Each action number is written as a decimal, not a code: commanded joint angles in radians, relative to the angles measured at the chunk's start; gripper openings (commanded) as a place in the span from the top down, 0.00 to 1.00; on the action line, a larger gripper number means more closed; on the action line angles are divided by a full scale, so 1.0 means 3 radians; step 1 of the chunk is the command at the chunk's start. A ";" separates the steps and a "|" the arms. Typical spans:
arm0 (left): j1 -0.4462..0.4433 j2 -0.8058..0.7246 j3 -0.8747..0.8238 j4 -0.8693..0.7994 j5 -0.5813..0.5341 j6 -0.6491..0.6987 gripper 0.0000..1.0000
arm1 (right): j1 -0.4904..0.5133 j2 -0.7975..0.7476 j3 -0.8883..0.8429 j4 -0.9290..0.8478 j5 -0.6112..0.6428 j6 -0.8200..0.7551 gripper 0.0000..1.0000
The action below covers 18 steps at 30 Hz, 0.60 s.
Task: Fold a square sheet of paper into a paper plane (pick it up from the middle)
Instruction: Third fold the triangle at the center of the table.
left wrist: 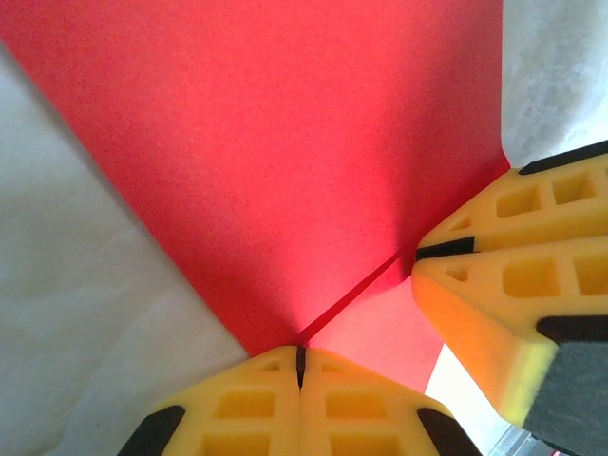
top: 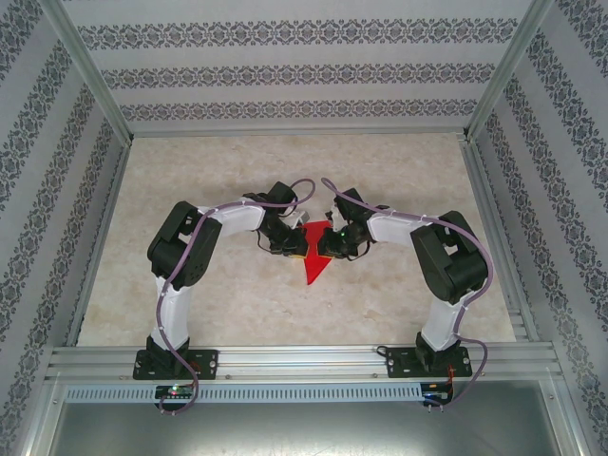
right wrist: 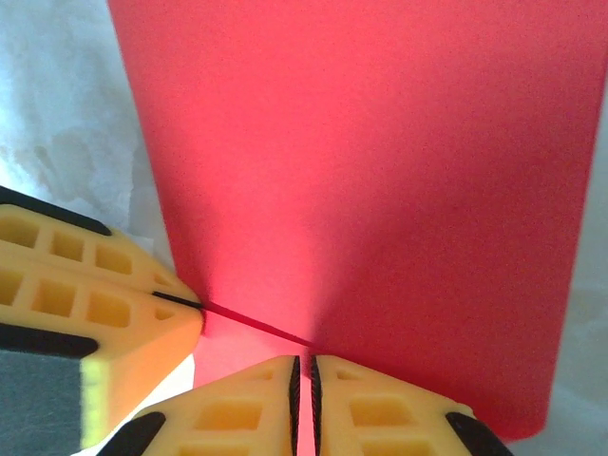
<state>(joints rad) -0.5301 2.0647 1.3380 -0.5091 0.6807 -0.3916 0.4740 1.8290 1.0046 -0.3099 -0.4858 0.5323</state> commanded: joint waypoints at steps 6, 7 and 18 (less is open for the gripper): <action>-0.0023 0.0163 0.0009 -0.0250 -0.0168 0.0119 0.95 | -0.0005 -0.0031 -0.0185 -0.0126 0.0240 0.0000 0.87; -0.0023 0.0167 0.0013 -0.0255 -0.0168 0.0125 0.95 | -0.0009 -0.0042 -0.0198 -0.0137 0.0270 -0.0002 0.87; -0.0028 0.0173 0.0087 -0.0328 -0.0201 0.0146 0.95 | 0.0024 -0.0008 -0.0347 -0.0281 0.0562 -0.0034 0.87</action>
<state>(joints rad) -0.5301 2.0750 1.3571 -0.5289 0.6804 -0.3737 0.4782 1.8015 0.9485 -0.2611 -0.4500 0.5320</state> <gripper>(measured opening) 0.067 0.127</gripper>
